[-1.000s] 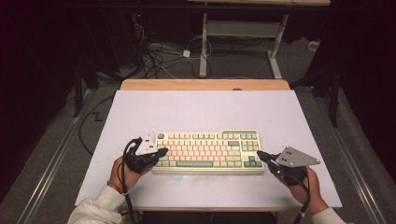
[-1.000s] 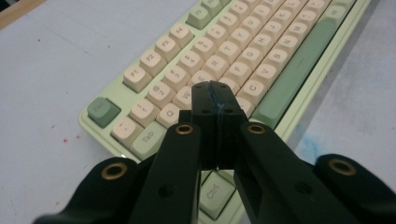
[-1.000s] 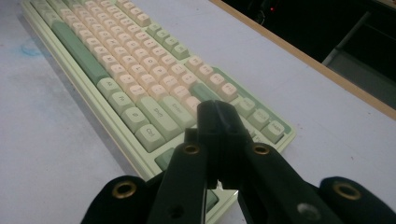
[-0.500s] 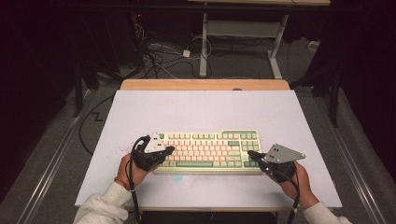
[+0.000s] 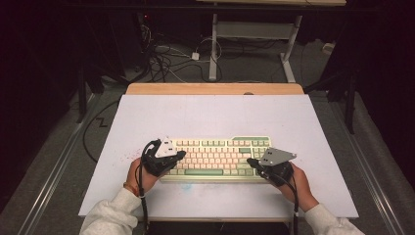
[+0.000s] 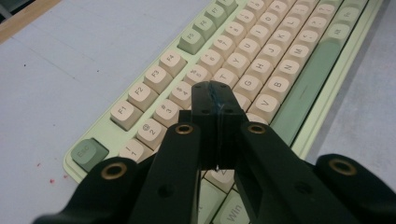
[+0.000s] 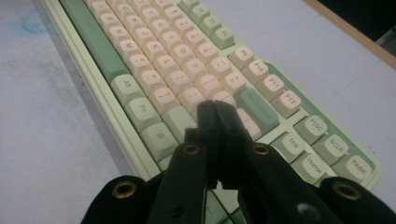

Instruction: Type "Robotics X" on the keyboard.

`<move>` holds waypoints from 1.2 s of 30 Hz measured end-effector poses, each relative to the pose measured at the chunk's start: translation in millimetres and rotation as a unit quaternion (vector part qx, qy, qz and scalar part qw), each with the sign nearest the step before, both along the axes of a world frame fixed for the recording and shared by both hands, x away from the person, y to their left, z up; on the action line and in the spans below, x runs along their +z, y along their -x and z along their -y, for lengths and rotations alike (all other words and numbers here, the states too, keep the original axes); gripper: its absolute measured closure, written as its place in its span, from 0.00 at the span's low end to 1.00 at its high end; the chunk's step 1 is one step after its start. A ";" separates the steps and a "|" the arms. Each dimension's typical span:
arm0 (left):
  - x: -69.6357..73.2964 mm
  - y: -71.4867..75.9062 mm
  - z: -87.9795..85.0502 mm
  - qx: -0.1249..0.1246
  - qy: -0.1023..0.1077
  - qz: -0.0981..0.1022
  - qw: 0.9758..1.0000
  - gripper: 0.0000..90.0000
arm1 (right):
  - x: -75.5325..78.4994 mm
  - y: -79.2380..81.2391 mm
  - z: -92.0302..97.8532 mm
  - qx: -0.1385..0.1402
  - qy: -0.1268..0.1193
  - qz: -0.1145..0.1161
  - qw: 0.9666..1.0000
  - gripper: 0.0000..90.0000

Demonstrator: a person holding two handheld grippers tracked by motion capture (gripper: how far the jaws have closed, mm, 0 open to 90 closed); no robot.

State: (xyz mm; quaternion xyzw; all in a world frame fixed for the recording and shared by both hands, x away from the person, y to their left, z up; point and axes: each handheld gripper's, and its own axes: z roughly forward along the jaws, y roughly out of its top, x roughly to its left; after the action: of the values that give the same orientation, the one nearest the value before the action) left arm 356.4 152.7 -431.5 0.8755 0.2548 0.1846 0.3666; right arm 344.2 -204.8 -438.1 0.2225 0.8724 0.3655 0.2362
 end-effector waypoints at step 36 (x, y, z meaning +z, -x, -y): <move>-8.3 -24.4 26.7 -0.023 -0.025 -0.025 0.999 0.97 | -14.6 -9.8 -9.0 -0.008 0.037 -0.028 0.999 1.00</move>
State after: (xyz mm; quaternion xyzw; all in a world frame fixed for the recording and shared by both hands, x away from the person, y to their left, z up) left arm 380.8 126.0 -439.8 0.8944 0.2391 0.1608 0.3420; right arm 354.0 -195.8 -452.6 0.2310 0.8899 0.3244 0.2225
